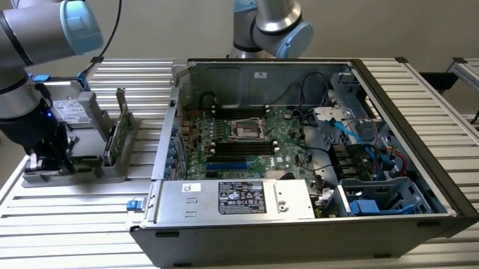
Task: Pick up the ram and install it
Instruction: 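Pick up the ram and move it above insertion slot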
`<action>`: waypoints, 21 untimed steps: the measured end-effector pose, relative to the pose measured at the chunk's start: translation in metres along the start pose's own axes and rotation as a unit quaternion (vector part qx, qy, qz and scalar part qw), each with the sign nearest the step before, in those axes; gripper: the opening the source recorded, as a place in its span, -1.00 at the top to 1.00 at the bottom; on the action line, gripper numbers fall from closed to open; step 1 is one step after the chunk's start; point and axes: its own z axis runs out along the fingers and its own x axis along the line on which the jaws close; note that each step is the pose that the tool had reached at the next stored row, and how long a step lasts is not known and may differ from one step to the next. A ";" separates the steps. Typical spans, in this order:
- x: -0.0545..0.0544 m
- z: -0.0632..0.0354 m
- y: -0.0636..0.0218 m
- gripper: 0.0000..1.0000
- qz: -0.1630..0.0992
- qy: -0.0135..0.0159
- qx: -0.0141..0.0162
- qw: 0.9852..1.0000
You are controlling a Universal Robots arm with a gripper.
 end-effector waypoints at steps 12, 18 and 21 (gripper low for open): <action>0.001 -0.0119 -0.0010 0.72 0.001 0.000 0.000 1.000; 0.001 -0.0205 -0.0017 0.72 0.003 0.000 0.000 1.000; 0.001 -0.0278 -0.0019 0.72 0.003 0.000 0.000 1.000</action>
